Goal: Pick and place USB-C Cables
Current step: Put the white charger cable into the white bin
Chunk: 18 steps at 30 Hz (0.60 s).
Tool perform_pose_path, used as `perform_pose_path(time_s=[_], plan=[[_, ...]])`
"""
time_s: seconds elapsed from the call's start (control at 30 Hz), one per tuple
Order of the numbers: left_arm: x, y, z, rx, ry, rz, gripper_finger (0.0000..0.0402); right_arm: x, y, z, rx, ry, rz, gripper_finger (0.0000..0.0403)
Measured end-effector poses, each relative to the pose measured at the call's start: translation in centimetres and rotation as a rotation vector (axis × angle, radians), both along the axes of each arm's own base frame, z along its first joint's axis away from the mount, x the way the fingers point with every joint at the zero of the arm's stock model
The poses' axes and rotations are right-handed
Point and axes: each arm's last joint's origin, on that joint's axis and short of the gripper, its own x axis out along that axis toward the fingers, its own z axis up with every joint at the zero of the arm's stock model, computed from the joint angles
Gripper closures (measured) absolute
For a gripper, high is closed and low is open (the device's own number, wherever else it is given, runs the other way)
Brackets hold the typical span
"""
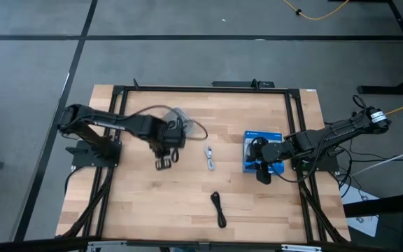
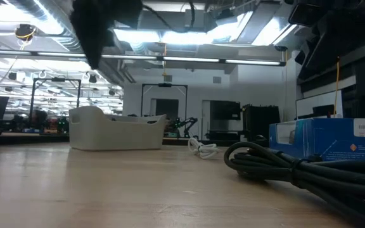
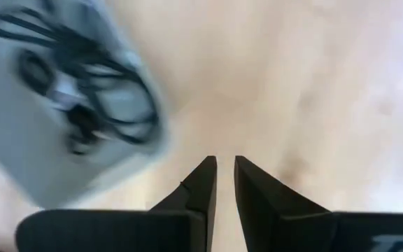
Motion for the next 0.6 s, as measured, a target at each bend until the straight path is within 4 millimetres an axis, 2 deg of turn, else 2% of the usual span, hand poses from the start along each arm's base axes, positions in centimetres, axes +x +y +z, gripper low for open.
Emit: perform_pose_path(time_s=[0.2,0.43,0.6], plan=[[-0.8,-5.0,-0.1,-0.011,0.001,-0.069,0.0356,0.0,0.0,0.0,0.031,0.004,-0.036,0.0276],[-3.0,-10.6,0.0,0.133,-0.080,-0.147,0.0356,0.0,0.0,0.0,0.020,0.000,-0.043,0.0276],[-4.6,-13.8,0.3,0.277,-0.236,-0.161,0.0356,0.0,-0.1,0.0,-0.003,-0.009,-0.062,0.0276]])
